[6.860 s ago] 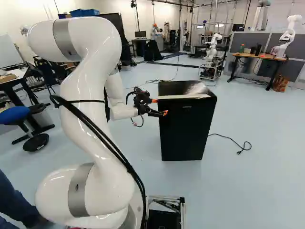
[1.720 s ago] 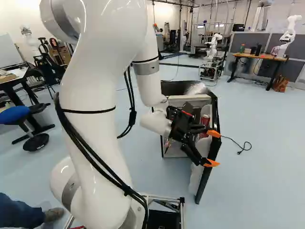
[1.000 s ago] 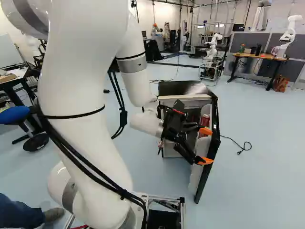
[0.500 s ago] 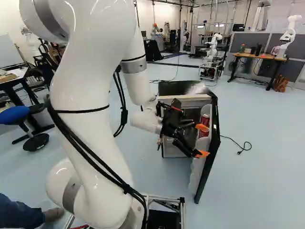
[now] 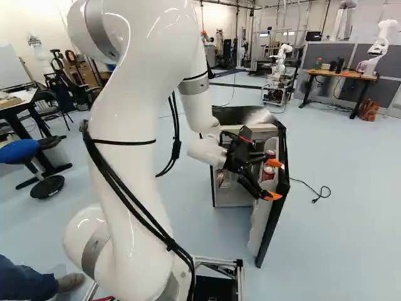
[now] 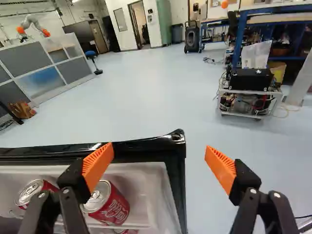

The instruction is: Grab a drink from the fridge

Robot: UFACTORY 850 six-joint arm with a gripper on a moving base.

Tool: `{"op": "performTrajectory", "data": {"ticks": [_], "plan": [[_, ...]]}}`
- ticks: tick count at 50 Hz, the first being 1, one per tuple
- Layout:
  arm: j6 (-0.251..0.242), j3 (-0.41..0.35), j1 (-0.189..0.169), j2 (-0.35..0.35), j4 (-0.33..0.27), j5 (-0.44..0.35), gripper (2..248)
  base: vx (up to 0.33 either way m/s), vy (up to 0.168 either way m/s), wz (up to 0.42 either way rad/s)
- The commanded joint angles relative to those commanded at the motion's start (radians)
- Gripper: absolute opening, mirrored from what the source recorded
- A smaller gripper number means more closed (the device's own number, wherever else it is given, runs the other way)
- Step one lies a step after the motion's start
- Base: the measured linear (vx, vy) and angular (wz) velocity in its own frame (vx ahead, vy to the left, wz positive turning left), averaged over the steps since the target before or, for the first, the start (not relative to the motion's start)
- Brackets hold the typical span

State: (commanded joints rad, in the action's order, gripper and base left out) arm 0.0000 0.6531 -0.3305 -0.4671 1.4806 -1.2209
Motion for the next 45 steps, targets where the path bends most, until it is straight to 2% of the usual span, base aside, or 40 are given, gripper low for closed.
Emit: {"op": "performTrajectory", "data": {"ticks": [10, 27, 45], "plan": [[0.0, 0.068, -0.034, -0.04, 0.004, 0.053, 247, 0.0, 0.0, 0.0], [0.0, 0.18, -0.081, -0.105, 0.005, 0.059, 247, 0.0, 0.0, 0.0], [0.0, 0.293, -0.099, -0.162, 0.005, 0.059, 247, 0.0, 0.0, 0.0]]}}
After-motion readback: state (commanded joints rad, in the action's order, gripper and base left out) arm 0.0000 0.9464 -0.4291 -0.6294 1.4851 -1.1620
